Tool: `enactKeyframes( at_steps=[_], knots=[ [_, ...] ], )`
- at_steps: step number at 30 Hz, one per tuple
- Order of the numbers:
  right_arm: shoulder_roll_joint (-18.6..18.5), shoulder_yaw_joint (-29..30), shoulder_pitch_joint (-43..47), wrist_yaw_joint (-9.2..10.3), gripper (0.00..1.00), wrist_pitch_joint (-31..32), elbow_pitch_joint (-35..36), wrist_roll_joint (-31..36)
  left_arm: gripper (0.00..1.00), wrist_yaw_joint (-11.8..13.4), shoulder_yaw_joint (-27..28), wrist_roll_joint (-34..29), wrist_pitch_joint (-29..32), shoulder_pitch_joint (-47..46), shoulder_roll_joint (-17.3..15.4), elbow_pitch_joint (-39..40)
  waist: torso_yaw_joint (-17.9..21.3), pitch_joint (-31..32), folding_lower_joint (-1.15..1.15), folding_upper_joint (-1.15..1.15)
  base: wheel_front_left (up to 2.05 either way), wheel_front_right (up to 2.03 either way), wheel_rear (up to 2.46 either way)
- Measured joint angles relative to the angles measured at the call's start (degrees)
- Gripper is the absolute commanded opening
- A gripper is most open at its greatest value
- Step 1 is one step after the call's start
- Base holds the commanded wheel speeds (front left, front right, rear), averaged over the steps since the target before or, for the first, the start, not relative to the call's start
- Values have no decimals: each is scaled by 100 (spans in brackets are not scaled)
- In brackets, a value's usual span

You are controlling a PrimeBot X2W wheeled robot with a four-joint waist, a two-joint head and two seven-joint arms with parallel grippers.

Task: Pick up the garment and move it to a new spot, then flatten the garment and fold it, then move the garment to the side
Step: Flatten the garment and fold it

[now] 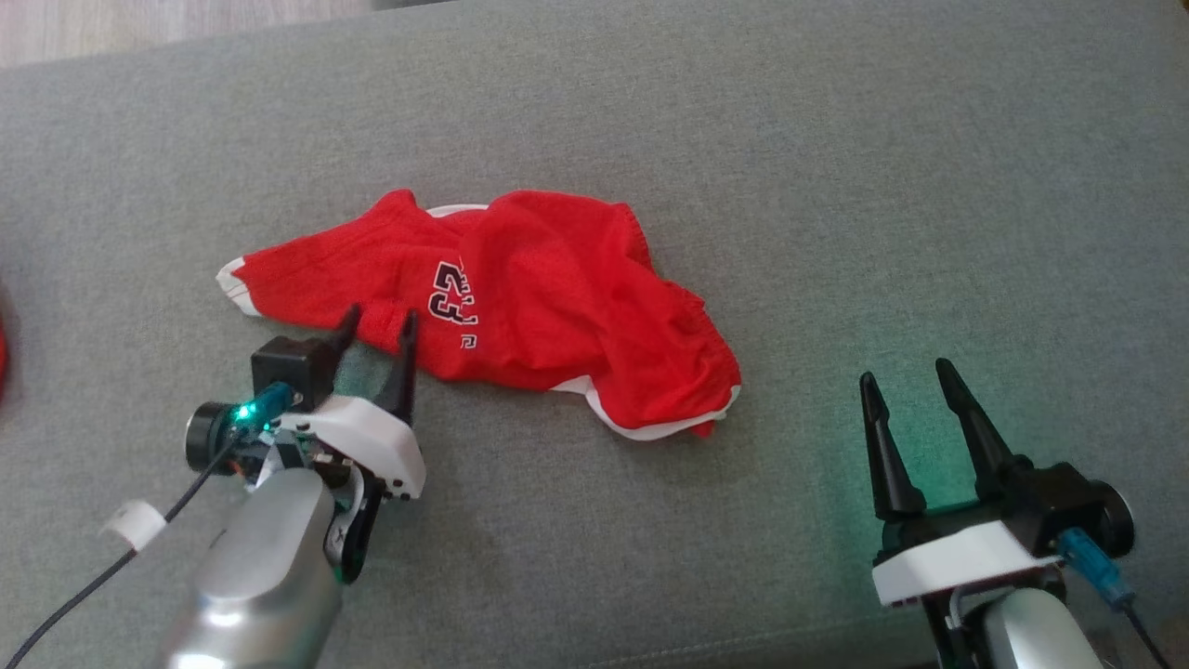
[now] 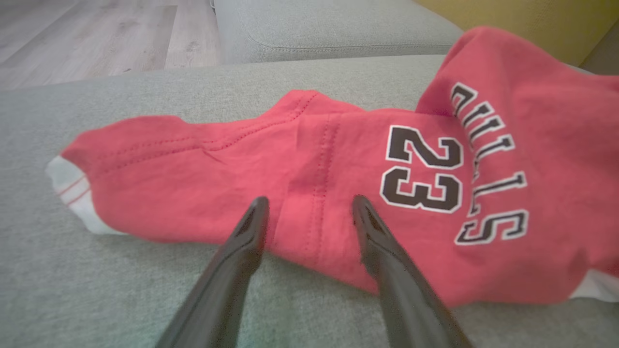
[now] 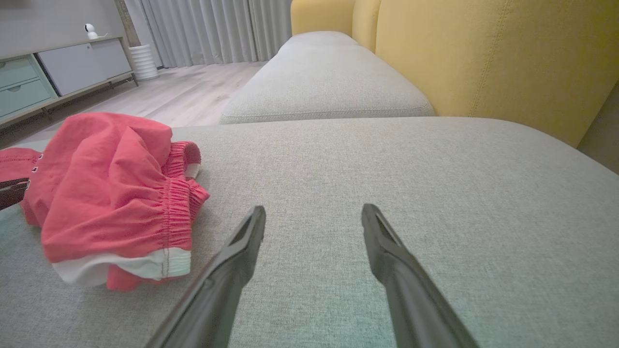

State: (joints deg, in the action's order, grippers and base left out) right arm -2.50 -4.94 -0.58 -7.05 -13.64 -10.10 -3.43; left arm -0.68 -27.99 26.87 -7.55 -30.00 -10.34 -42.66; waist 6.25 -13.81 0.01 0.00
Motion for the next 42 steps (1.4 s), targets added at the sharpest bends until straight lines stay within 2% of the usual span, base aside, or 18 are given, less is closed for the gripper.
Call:
enactKeyframes(
  at_steps=[1, 2, 3, 4, 9, 16, 23, 31, 36, 40, 42],
  knots=[
    [0, 0, 0, -1, 100, 0, -9, 0, 47, -48, -2, 22, 0, -20, 11, -48, -5, 3, 0, 0, 0, 0, 0],
    [0, 0, 1, -1, 100, -2, -20, 0, 33, -80, -10, 43, -2, -31, 23, -90, -12, 9, 0, 0, 0, 0, 0],
    [0, 0, 1, 0, 100, -5, -29, -1, 9, -91, -22, 46, -16, -31, 33, -129, -20, 19, 0, 0, 0, 0, 0],
    [0, 0, 1, -1, 100, -5, -34, -1, 0, -94, -37, 46, -33, -30, 44, -166, -29, 31, 0, 0, 0, 0, 0],
    [0, 11, 3, -1, 100, -26, -90, -1, 0, -234, -176, 46, -144, -23, 129, -301, -112, 134, -1, 0, 0, 0, 0],
    [0, 15, 32, -1, 100, -51, -132, -3, 0, -176, -186, 26, -530, 23, 154, -91, -234, 349, -1, 0, 0, 0, 0],
    [0, 168, 367, 0, 100, -55, -190, -19, 0, 99, -155, -192, -673, 938, 56, 1430, -511, 707, -1, 0, 0, 0, 0],
    [1, 196, 550, 0, 100, -56, -216, -63, 0, 570, -146, -412, -628, 2392, -500, 3900, -891, 1174, -2, 0, 0, 0, 0],
    [1, 178, 690, -1, 100, -56, -230, -110, 0, 802, -103, -508, -172, 2789, -876, 5245, -1030, 1372, -2, 0, 0, 0, 0],
    [1, 124, 697, -1, 100, -55, -215, -110, 0, 882, -20, -424, 153, 2820, -935, 5477, -956, 1326, -2, 0, 0, 0, 0],
    [1, 90, 682, -1, 100, -55, -197, -110, 0, 840, 40, -220, 170, 2722, -898, 5056, -842, 1213, -1, 0, 0, 0, 0]
  ],
)
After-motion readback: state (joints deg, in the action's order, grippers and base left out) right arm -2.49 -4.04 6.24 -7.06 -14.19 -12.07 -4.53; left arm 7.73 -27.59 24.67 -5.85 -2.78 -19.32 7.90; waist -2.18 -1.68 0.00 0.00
